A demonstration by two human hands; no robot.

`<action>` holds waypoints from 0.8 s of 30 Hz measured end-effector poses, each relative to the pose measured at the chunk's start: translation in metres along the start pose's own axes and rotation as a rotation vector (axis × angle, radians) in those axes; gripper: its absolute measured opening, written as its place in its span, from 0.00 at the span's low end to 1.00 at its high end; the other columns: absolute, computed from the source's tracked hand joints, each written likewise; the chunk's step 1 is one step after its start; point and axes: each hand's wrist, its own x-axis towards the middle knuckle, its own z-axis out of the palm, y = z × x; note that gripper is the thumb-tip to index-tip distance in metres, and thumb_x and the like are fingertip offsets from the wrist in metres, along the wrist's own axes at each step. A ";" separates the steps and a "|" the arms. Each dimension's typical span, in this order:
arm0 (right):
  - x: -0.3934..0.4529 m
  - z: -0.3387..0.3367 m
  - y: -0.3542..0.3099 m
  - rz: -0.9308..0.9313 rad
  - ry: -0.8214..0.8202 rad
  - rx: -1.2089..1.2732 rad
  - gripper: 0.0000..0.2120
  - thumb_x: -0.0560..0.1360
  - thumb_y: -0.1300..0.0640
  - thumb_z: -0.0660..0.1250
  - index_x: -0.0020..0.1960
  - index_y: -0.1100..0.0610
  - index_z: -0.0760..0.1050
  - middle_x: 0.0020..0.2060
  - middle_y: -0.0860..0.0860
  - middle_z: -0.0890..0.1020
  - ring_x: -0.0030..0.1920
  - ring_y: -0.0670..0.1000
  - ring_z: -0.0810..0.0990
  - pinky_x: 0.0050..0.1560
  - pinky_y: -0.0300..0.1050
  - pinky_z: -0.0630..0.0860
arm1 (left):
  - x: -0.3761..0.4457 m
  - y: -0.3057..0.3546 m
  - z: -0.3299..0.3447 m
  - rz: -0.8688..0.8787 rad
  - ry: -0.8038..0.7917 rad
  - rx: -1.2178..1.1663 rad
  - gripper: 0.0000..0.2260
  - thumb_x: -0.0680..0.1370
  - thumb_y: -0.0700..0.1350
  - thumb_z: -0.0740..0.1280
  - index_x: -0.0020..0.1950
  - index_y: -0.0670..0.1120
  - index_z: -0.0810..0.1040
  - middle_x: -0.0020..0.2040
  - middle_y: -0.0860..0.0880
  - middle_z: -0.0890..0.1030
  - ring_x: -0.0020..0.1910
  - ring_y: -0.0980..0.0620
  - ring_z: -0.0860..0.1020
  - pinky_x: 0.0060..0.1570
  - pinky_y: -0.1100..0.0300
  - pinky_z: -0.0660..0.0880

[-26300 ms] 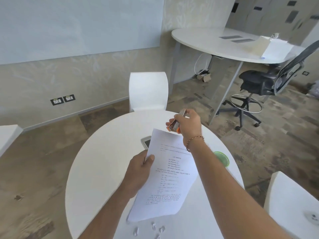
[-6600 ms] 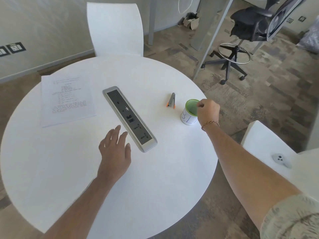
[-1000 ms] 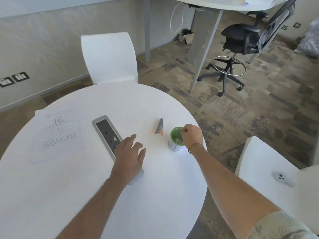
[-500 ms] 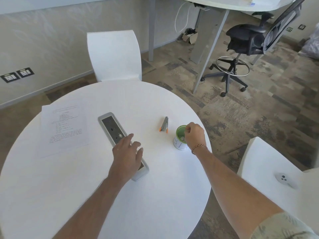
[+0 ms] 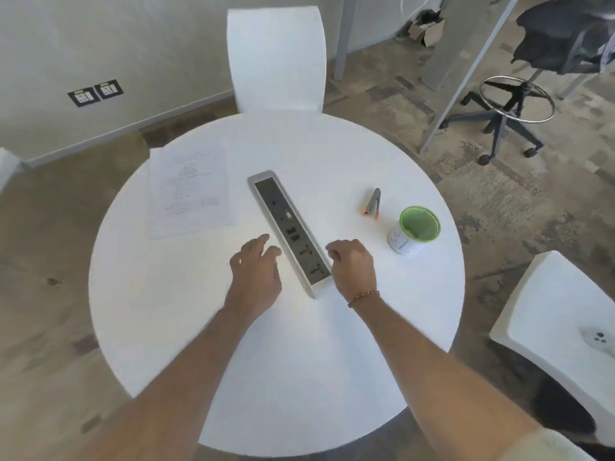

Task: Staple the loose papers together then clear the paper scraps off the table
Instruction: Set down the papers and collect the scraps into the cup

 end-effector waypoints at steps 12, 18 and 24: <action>-0.082 0.087 -0.075 -0.118 -0.214 0.053 0.26 0.67 0.76 0.58 0.62 0.66 0.78 0.58 0.59 0.82 0.62 0.61 0.77 0.61 0.51 0.76 | -0.043 -0.084 -0.020 -0.042 -0.083 0.060 0.26 0.69 0.27 0.61 0.65 0.42 0.77 0.75 0.46 0.71 0.75 0.44 0.67 0.69 0.43 0.67; -0.105 0.108 -0.089 -0.129 -0.216 -0.063 0.25 0.69 0.73 0.62 0.66 0.67 0.74 0.61 0.61 0.80 0.65 0.61 0.77 0.66 0.55 0.73 | -0.054 -0.114 -0.020 -0.037 -0.122 0.052 0.26 0.69 0.27 0.61 0.66 0.41 0.76 0.75 0.45 0.71 0.77 0.44 0.65 0.70 0.41 0.66; -0.146 0.116 -0.092 -0.081 -0.195 -0.109 0.24 0.80 0.64 0.59 0.75 0.68 0.61 0.72 0.60 0.71 0.73 0.58 0.67 0.75 0.52 0.61 | -0.057 -0.126 -0.018 -0.033 -0.156 0.033 0.26 0.71 0.27 0.60 0.67 0.41 0.76 0.76 0.44 0.70 0.78 0.44 0.63 0.70 0.39 0.65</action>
